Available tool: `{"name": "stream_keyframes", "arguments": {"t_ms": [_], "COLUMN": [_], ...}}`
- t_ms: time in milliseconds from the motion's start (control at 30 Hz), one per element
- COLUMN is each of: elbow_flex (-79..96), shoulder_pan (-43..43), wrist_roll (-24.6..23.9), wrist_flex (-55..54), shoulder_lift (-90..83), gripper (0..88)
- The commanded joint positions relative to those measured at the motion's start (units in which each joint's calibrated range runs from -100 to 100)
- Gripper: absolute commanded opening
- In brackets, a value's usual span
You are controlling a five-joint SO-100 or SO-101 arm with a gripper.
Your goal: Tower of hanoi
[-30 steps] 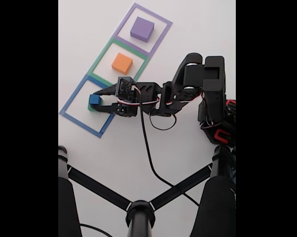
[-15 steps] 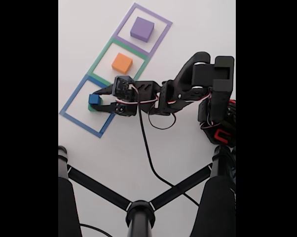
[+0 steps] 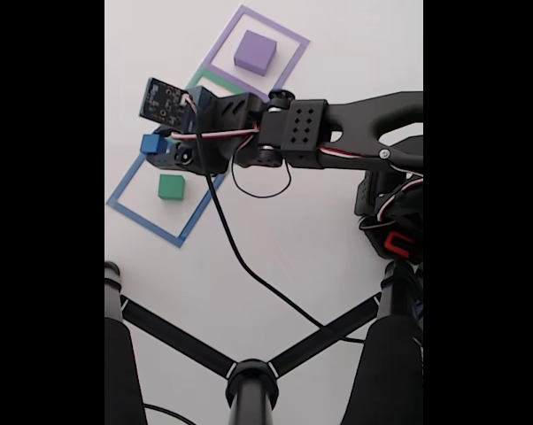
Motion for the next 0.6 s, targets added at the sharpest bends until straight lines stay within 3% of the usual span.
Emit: {"name": "stream_keyframes", "arguments": {"t_ms": [0, 100, 300, 400, 567], "elbow_flex": [-21.03, -34.12, -53.75, -60.02, -60.92], "shoulder_pan": [2.84, 4.44, 7.95, 10.54, 16.18], "wrist_roll": [0.0, 0.0, 0.0, 0.0, 0.0], "wrist_flex": [28.21, 43.26, 62.93, 68.76, 69.49], "shoulder_lift": [-4.4, -4.08, -2.87, -3.11, -6.24], "gripper": [2.1, 1.9, 1.8, 1.7, 2.4]}}
